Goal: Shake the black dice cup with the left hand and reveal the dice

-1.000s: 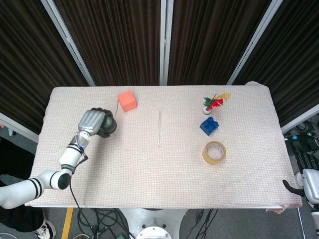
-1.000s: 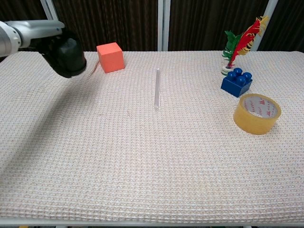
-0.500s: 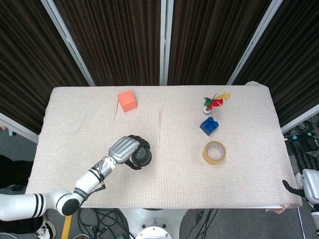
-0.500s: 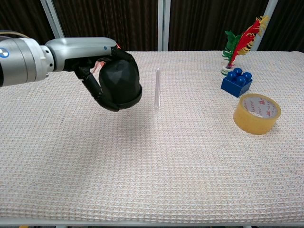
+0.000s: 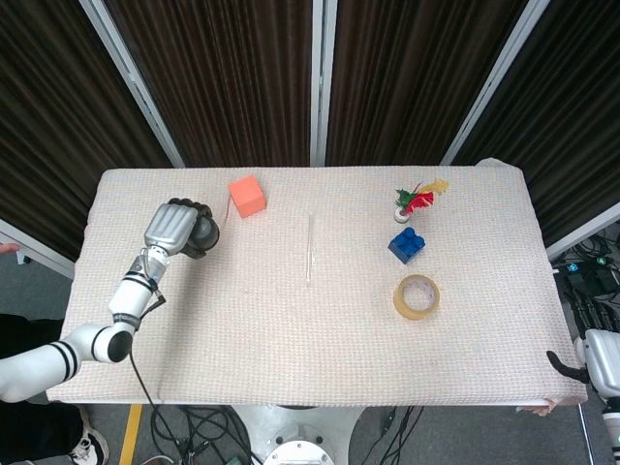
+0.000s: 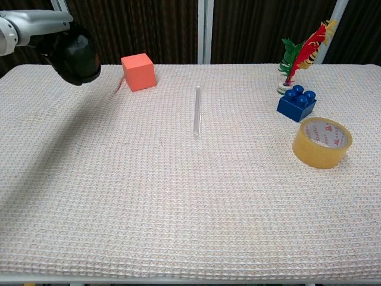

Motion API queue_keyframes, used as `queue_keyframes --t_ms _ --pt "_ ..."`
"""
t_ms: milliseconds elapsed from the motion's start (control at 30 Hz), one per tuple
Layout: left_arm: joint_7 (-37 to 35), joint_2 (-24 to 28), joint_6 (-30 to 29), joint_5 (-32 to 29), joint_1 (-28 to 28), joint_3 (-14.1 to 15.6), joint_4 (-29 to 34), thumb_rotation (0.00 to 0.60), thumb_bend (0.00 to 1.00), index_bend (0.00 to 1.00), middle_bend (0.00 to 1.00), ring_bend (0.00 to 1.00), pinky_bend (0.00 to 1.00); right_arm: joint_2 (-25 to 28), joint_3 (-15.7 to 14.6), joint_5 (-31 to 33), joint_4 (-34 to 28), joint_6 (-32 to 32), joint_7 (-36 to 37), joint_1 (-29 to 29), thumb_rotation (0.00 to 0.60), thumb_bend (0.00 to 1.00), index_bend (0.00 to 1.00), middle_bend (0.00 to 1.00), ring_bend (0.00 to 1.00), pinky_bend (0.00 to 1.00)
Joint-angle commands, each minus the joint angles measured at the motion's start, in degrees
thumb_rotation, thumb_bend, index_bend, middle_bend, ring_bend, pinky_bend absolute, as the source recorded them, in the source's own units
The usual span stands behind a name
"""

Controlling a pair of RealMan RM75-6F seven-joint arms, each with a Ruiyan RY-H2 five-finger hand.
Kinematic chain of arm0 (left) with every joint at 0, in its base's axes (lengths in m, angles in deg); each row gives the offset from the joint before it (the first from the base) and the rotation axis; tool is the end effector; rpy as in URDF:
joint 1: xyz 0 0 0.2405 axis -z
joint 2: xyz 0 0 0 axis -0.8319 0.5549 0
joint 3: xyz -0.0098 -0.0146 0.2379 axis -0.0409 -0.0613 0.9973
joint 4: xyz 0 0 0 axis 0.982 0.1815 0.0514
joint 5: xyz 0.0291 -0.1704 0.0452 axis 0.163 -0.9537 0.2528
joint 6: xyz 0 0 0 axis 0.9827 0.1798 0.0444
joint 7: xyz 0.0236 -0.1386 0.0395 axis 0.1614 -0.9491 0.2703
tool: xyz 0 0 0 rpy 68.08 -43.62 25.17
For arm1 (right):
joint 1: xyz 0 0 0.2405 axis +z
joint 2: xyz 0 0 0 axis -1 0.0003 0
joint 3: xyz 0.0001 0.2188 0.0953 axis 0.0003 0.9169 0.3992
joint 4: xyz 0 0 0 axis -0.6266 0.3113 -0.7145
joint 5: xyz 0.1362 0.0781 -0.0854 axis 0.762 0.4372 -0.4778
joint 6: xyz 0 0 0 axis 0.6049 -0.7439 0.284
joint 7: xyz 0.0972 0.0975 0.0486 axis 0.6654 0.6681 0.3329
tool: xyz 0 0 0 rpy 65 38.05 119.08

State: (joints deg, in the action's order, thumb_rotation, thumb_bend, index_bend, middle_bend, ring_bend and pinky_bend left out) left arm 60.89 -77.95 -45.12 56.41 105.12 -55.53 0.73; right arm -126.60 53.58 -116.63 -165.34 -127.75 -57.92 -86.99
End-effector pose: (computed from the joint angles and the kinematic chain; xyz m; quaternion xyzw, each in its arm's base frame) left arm -0.1647 0.3929 0.0654 -0.7228 -0.3798 -0.3216 0.4795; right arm -0.3269 -0.1668 0.1989 0.5710 -0.4549 0.3272 0.6000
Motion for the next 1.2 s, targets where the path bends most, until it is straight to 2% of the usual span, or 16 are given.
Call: queue_keyframes --t_ms 33,133,167,267,367,467,533,633,833,933,1033,1200 --pt "-2.3 -0.6 -4.0 21.3 -3.0 6.9 27.3 0.6 0.24 0.43 0.51 0.25 0.23 0.0 0.0 0.0 0.1 0.1 0.2 0.0 0.6 0.16 0.0 0.0 0.0 0.0" --pt "-2.4 -0.9 -6.0 17.5 -3.0 3.3 23.1 0.6 0.24 0.43 0.51 0.25 0.23 -0.1 0.0 0.1 0.3 0.3 0.4 0.0 0.6 0.16 0.0 0.0 0.0 0.0" --pt "-2.4 -0.8 -5.9 13.8 -2.6 1.2 20.3 0.6 0.24 0.43 0.51 0.25 0.23 -0.1 0.0 0.2 0.4 0.4 0.5 0.1 0.6 0.16 0.0 0.0 0.0 0.0" --pt "1.1 -1.2 -6.3 5.7 -1.3 -2.7 10.5 0.6 0.24 0.43 0.51 0.25 0.23 -0.2 0.0 0.4 0.6 0.7 0.6 0.2 0.6 0.16 0.0 0.0 0.0 0.0" --pt "3.6 -1.9 -5.9 -1.3 -0.4 -5.3 1.9 0.6 0.24 0.43 0.51 0.25 0.23 -0.3 0.1 0.5 0.7 0.8 0.4 0.3 0.6 0.16 0.0 0.0 0.0 0.0" --pt "4.1 -2.5 -3.1 -6.0 0.5 -6.2 -1.4 0.6 0.24 0.43 0.51 0.25 0.23 -0.3 0.1 0.6 0.6 0.9 0.1 0.3 0.6 0.16 0.0 0.0 0.0 0.0" --pt "4.1 -2.5 -2.4 -4.7 0.6 -5.0 -0.3 0.6 0.24 0.43 0.51 0.25 0.23 -0.4 0.1 0.7 0.5 1.0 0.0 0.3 0.6 0.16 0.0 0.0 0.0 0.0" --pt "2.7 -3.0 -3.0 0.1 0.1 -2.9 5.1 0.6 0.24 0.43 0.51 0.25 0.23 -0.4 0.0 0.5 0.4 1.2 -0.2 0.4 0.6 0.16 0.0 0.0 0.0 0.0" --pt "-0.3 -2.1 -3.7 11.2 -1.6 2.8 20.7 0.6 0.24 0.43 0.51 0.25 0.23 -0.4 -0.1 0.3 0.3 0.8 -0.1 0.3 0.6 0.16 0.0 0.0 0.0 0.0" --pt "-1.6 -1.0 -4.3 15.3 -2.5 4.8 26.0 0.6 0.24 0.43 0.51 0.25 0.23 -0.5 -0.2 0.4 0.7 1.2 0.2 0.4 0.6 0.16 0.0 0.0 0.0 0.0" --pt "-2.2 -0.6 -5.4 15.6 -2.9 4.4 25.4 0.6 0.24 0.43 0.51 0.25 0.23 -0.7 -0.3 0.3 1.0 1.5 0.4 0.5 0.6 0.16 0.0 0.0 0.0 0.0" --pt "-2.5 -1.3 -5.7 9.3 -3.0 2.0 18.8 0.6 0.24 0.43 0.51 0.25 0.23 -0.8 -0.2 0.4 1.3 1.4 0.5 0.5 0.6 0.16 0.0 0.0 0.0 0.0"
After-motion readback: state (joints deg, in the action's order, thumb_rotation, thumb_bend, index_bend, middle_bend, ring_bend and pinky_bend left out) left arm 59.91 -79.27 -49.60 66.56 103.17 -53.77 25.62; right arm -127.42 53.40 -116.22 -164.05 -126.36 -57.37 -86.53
